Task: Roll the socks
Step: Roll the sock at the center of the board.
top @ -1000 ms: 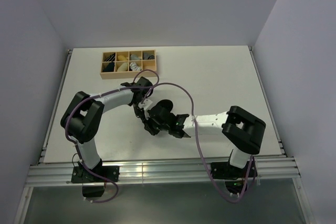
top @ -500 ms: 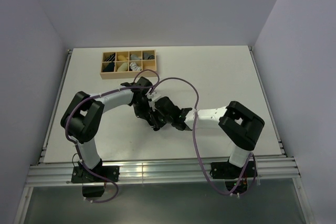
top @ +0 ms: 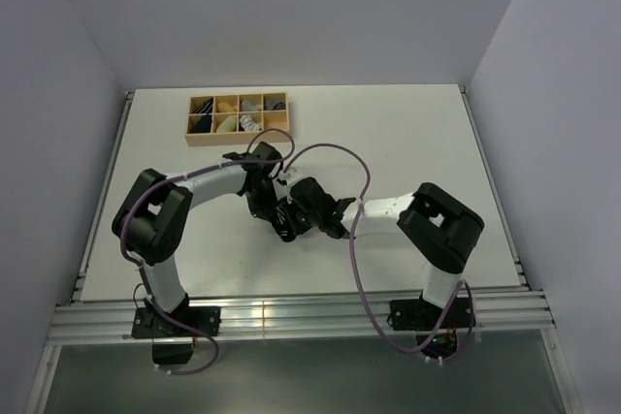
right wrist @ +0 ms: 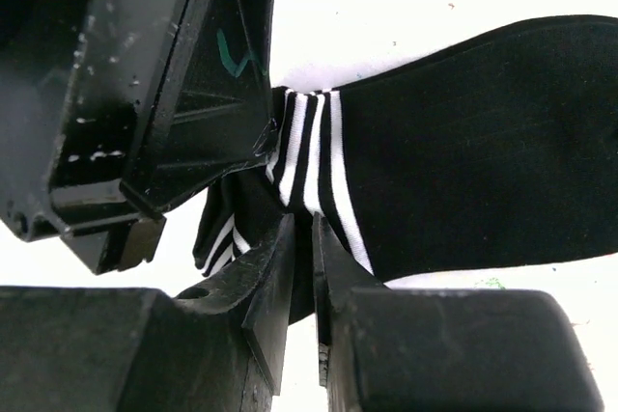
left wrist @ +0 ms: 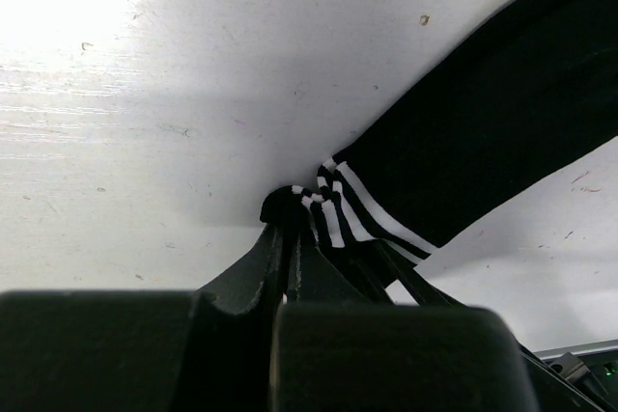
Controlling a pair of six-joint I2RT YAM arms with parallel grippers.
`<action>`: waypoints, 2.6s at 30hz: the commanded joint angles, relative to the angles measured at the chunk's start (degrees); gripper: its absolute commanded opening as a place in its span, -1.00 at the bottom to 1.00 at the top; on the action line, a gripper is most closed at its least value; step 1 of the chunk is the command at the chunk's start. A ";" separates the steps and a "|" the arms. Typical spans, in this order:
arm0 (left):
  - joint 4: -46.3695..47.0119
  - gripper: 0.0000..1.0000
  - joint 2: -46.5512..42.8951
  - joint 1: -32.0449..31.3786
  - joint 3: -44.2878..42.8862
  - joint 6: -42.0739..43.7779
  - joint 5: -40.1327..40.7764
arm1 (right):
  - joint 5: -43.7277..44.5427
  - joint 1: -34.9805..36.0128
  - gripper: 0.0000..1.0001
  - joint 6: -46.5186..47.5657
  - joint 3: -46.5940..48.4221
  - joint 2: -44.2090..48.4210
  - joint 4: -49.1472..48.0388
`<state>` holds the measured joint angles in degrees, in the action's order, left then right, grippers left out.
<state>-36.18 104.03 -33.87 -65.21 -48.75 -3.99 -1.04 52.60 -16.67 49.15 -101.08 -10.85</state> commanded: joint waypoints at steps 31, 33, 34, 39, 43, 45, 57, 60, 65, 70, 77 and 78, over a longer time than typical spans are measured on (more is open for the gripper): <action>-0.38 -0.99 1.79 -0.06 -0.45 1.12 -0.84 | -4.41 2.86 -0.26 -3.64 3.33 1.59 -0.22; -0.29 -0.99 1.88 -0.06 -0.36 1.03 -0.85 | -4.41 2.86 -0.28 -3.64 3.85 1.24 0.04; -0.29 -0.99 1.88 -0.15 -0.27 1.11 -0.85 | -4.41 2.86 -0.29 -3.64 4.03 1.06 0.30; -0.29 -0.99 1.97 -0.06 -0.36 1.12 -1.02 | -3.71 2.86 -0.46 -3.72 4.73 0.18 0.57; -0.20 -0.99 1.88 -0.06 -0.27 1.46 -0.93 | -3.01 2.60 -0.72 -3.90 4.47 -0.08 1.09; -0.12 -0.99 1.71 -0.06 -0.27 1.64 -0.85 | -2.57 1.90 -0.85 -4.25 3.68 0.44 0.92; 1.12 -0.99 0.91 -0.06 0.87 3.49 -0.85 | -5.81 -4.43 -1.00 -6.54 0.08 1.94 0.31; 1.47 -0.99 0.83 -0.06 0.96 4.01 -1.02 | -6.69 -5.14 -1.00 -6.45 -0.01 0.80 0.48; 2.17 -0.94 0.12 -0.06 1.49 2.97 -1.46 | -7.57 -5.58 -1.00 -6.62 -0.01 -2.54 0.83; 3.57 -0.38 -3.65 -0.06 3.07 0.94 -0.15 | -8.80 -6.10 -1.00 -7.68 -1.50 -4.65 0.31; 7.61 0.01 -8.58 0.03 7.63 -2.22 -0.66 | -13.46 -8.74 -1.00 -12.07 -2.65 -7.46 -1.10; 8.14 0.01 -9.19 0.03 7.99 -2.49 -0.84 | -14.07 -9.26 -1.00 -12.60 -2.91 -7.82 -1.62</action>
<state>-30.70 98.10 -33.67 -58.67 -49.45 -4.21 -16.27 44.75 -28.21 49.04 -104.88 -16.32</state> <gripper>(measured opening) 0.502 0.008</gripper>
